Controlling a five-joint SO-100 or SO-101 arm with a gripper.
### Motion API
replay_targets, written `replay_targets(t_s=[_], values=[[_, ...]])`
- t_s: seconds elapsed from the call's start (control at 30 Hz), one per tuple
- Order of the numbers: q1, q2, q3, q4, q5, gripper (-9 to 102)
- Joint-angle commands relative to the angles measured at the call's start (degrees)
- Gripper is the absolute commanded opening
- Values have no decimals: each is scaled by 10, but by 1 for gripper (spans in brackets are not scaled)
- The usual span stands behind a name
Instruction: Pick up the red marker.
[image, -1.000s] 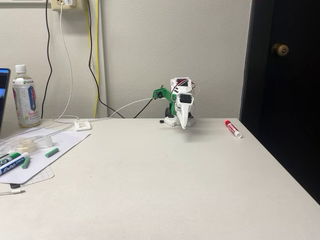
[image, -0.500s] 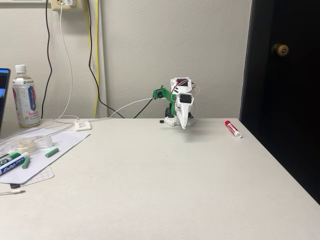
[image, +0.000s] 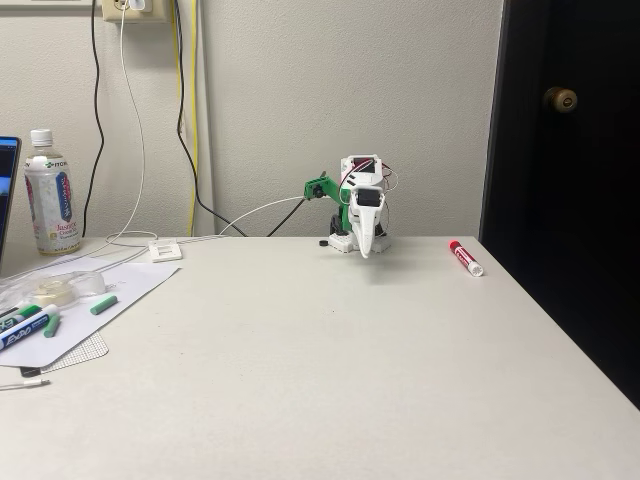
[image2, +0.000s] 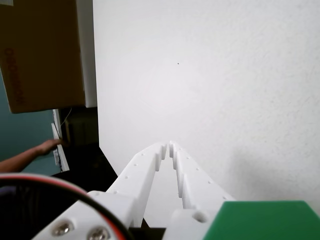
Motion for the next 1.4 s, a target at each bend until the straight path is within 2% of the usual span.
replay_targets(t_s=[0.0,0.8,1.37], values=[[-2,3,-4,-4,-8,0],[-19,3,-6,-1,-14,0],[-29,3,-130,48,-3,0]])
